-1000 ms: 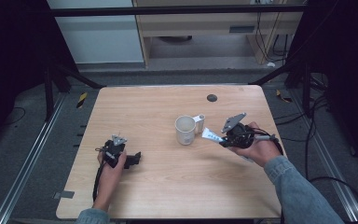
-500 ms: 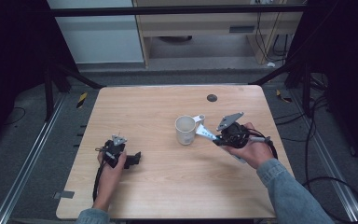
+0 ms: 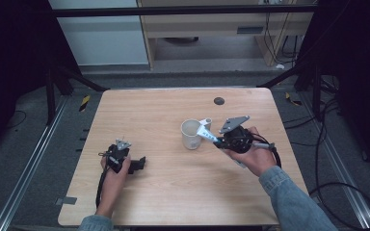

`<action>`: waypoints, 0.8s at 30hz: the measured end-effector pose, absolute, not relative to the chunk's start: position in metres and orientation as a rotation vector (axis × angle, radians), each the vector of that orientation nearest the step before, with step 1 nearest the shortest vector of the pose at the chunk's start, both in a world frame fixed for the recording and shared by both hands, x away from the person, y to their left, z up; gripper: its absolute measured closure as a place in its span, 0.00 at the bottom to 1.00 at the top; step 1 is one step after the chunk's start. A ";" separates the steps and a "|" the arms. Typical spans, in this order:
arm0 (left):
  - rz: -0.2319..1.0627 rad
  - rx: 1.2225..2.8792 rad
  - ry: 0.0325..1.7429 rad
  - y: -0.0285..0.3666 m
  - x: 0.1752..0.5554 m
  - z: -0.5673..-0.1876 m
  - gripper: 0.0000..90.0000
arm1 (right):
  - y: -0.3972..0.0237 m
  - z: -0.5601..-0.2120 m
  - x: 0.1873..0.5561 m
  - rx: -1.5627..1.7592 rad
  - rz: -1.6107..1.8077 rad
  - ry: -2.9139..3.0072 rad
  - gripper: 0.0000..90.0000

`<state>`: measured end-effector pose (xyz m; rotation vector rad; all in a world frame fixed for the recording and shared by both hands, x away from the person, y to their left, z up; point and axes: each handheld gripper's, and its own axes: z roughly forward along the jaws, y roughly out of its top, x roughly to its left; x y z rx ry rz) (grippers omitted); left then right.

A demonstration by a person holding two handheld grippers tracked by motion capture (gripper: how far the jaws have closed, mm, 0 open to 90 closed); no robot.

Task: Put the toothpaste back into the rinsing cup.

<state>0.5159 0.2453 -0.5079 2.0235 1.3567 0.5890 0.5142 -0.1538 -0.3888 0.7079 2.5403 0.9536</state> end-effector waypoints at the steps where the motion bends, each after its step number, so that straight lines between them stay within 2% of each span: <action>1: 0.589 2.023 1.357 0.245 0.516 -0.508 0.00 | -0.152 -0.388 0.514 0.709 0.962 2.540 0.87; 24: 0.589 2.024 1.356 0.245 0.516 -0.508 0.00 | -0.129 -0.376 0.516 0.750 1.096 2.458 0.87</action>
